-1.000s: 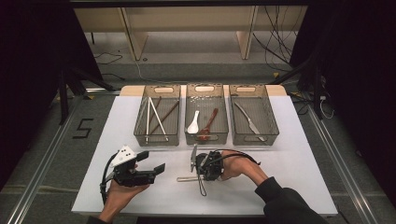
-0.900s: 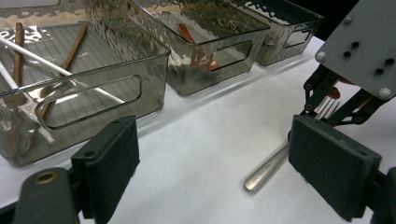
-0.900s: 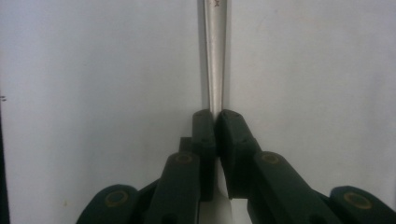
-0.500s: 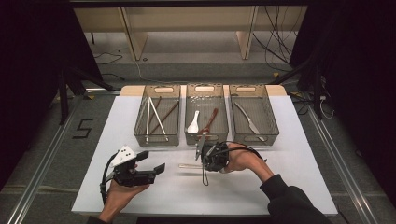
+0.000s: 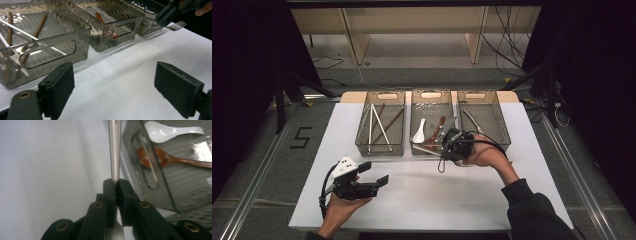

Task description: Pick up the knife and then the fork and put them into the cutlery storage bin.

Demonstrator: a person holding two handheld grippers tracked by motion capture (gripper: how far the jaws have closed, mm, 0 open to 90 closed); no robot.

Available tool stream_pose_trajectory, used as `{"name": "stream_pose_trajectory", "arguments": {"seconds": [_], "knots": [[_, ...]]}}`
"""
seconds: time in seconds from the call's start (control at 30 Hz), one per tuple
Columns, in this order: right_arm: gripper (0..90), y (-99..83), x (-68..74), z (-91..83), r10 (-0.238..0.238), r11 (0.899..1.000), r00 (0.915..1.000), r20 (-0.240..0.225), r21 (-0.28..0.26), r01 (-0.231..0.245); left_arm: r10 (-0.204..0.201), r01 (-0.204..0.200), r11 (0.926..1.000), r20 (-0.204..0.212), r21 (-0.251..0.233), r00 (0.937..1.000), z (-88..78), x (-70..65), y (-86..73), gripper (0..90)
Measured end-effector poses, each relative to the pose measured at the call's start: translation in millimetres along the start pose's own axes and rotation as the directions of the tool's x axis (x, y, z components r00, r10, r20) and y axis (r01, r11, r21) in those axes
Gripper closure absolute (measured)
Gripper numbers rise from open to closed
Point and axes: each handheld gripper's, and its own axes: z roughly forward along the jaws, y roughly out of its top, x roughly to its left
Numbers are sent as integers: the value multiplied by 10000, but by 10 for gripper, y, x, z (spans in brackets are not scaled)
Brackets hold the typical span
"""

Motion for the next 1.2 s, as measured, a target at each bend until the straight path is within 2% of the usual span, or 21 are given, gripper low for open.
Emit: {"name": "stream_pose_trajectory", "arguments": {"seconds": [0.13,0.37,0.57,0.67,0.73,0.77,0.8,0.87,0.93,0.97,1.2], "knots": [[853,-44,-107,-111,433,9987,9989,205,-270,-427,-23,23,10000,-4,-10,10000,0,3,-1,159],[853,-128,-361,-296,1390,9886,9879,686,-685,-1343,-8,8,10000,-13,-41,10000,-2,4,0,159],[853,-209,-574,-412,2193,9735,9689,1147,-921,-2094,-20,20,10000,-9,-66,10000,-3,7,0,159],[853,-250,-681,-459,2616,9630,9553,1377,-1029,-2489,-37,37,10000,-14,-66,10000,-4,8,0,159],[853,-279,-758,-483,2950,9542,9433,1520,-983,-2826,-34,34,10000,-18,-59,10000,-4,9,0,158],[853,-290,-786,-489,3014,9524,9405,1566,-958,-2892,-45,45,10000,-25,-88,10000,-3,8,0,159],[853,-303,-814,-494,3252,9448,9318,1616,-973,-3128,-40,39,10000,-32,-90,10000,-3,10,0,159],[853,-342,-891,-495,3358,9411,9267,1689,-1025,-3223,-51,51,10000,-26,-84,10000,-1,13,0,159],[853,-391,-966,-487,3745,9269,9094,1810,-977,-3623,-98,98,9999,-19,-82,9999,1,10,-2,159],[853,-410,-994,-479,3818,9240,9051,1869,-982,-3695,-91,91,9999,-16,-88,10000,2,12,-1,159],[853,-568,-1191,-438,4598,8880,8577,2301,-1079,-4471,-143,142,9998,-24,-134,9999,-4,20,0,159]]}}
